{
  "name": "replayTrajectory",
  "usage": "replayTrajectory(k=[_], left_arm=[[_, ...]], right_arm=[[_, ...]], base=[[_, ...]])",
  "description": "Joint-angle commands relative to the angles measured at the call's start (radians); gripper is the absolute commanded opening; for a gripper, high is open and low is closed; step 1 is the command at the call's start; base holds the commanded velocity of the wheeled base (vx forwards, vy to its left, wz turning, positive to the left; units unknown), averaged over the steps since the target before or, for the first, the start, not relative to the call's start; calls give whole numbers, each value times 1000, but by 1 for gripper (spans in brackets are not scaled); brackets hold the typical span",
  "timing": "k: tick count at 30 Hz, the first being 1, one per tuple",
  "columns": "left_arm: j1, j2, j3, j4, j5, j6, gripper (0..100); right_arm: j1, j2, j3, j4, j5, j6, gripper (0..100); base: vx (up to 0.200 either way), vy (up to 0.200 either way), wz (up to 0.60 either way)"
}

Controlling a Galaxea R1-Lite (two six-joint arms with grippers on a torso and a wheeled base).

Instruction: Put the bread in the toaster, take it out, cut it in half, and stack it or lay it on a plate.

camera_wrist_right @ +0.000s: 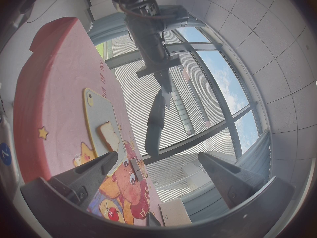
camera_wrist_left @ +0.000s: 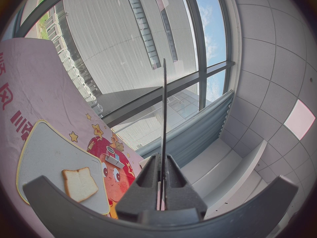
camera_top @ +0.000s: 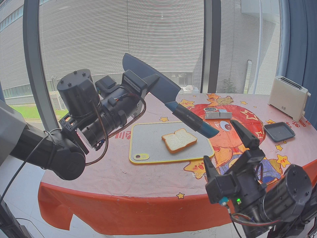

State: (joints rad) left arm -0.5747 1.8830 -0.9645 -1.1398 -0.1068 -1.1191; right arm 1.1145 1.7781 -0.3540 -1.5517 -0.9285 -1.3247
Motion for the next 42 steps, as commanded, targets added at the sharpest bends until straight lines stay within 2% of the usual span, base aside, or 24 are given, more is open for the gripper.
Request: replayTrajectory(k=[1,7,12,19,26,37,38,42], left_arm=[[-10,-12,-5,2,6,-5,0],[-11,-7,0,2,6,-5,0],[-13,-7,1,2,6,-5,0],[-13,-8,1,2,4,-5,0],[-14,-7,3,3,4,-7,0],[-16,-7,10,2,2,-7,0],[-16,-7,12,2,1,-7,0],[-17,-8,16,2,-4,-7,0]], right_arm=[[-27,101,-128,-5,17,-5,100],[-28,169,-240,-5,30,-31,100],[-64,204,-322,-7,123,-97,100],[-90,204,-361,-7,145,-154,100],[-94,221,-408,-7,145,-162,100],[-117,228,-405,-7,145,-162,100],[-117,228,-405,-7,145,-162,0],[-122,231,-408,-7,143,-162,0]], base=[[0,0,0],[0,0,0],[0,0,0],[0,0,0],[0,0,0],[0,0,0],[0,0,0],[0,0,0]])
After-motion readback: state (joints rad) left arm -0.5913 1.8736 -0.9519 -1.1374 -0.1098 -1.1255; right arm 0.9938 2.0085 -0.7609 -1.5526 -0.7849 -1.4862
